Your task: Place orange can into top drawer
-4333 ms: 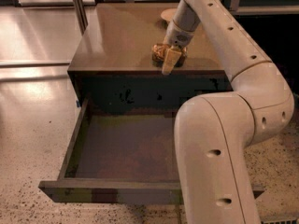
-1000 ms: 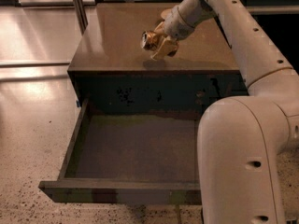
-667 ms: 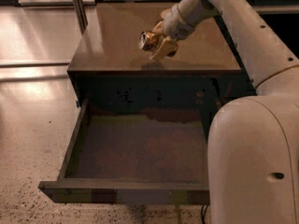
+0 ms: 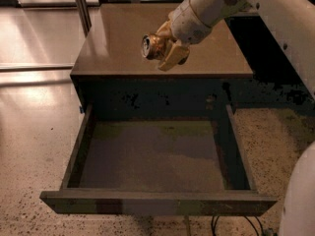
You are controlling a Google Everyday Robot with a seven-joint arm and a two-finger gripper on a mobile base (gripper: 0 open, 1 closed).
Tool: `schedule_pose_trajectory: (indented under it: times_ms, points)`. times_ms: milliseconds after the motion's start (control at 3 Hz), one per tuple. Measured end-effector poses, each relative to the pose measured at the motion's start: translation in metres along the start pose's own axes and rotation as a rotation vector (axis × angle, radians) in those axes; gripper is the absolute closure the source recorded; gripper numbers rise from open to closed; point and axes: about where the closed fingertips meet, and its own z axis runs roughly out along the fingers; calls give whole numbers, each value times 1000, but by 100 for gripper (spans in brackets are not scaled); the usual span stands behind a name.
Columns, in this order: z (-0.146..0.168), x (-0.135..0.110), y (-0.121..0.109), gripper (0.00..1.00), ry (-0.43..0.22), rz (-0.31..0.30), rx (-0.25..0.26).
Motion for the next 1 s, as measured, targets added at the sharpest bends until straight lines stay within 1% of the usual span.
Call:
schedule_pose_trajectory:
  times_ms: [333, 667, 1000]
  points:
    - [-8, -19, 34, 100, -46, -39, -10]
    - [-8, -5, 62, 100, -105, -36, -18]
    - [-3, 13, 89, 100, -187, -10, -25]
